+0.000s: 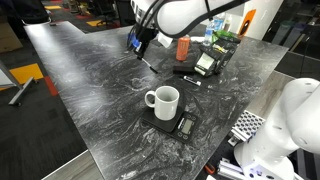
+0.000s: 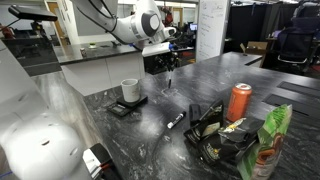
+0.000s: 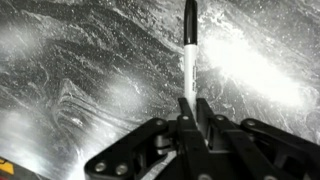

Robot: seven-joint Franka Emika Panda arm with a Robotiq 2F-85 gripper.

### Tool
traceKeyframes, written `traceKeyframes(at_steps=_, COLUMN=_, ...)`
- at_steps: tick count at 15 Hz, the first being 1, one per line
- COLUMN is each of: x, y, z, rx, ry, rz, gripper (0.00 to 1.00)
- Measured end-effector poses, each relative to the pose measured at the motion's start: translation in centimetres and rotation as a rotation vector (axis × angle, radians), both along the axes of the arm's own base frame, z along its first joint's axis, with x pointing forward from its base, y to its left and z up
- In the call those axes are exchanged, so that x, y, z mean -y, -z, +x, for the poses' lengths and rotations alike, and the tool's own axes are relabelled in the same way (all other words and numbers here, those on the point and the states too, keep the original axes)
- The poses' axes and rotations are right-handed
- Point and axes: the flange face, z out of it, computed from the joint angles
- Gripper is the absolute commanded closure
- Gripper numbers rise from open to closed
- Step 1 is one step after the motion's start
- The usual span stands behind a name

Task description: Put the marker in the mug cup

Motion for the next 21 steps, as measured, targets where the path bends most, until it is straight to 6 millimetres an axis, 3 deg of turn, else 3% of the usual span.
traceKeyframes(at_steps=7, x=-1.3, y=-4.8, z=-4.7, rx=0.151, ry=0.068, rz=0.06, gripper=0.97)
traceKeyframes(at_steps=12, x=-3.7, y=-7.9, z=-9.0, rx=0.212, ry=0.068, rz=0.057, gripper=0.97)
traceKeyframes(at_steps=16, x=-4.5, y=-8.3, z=-11.6, rx=0.254, ry=0.075, rz=0.064, gripper=0.97)
traceKeyframes(at_steps=17, x=-4.6, y=-8.1, z=-12.2, rx=0.261, ry=0.084, rz=0.069, gripper=0.97)
traceKeyframes(at_steps=18, x=-4.7, y=-7.7, z=-12.8, rx=0.263, ry=0.095, rz=0.072, gripper=0.9)
traceKeyframes(at_steps=21, x=-5.0, y=-6.8, z=-14.2, rx=0.262, ry=0.111, rz=0.07, gripper=0.9)
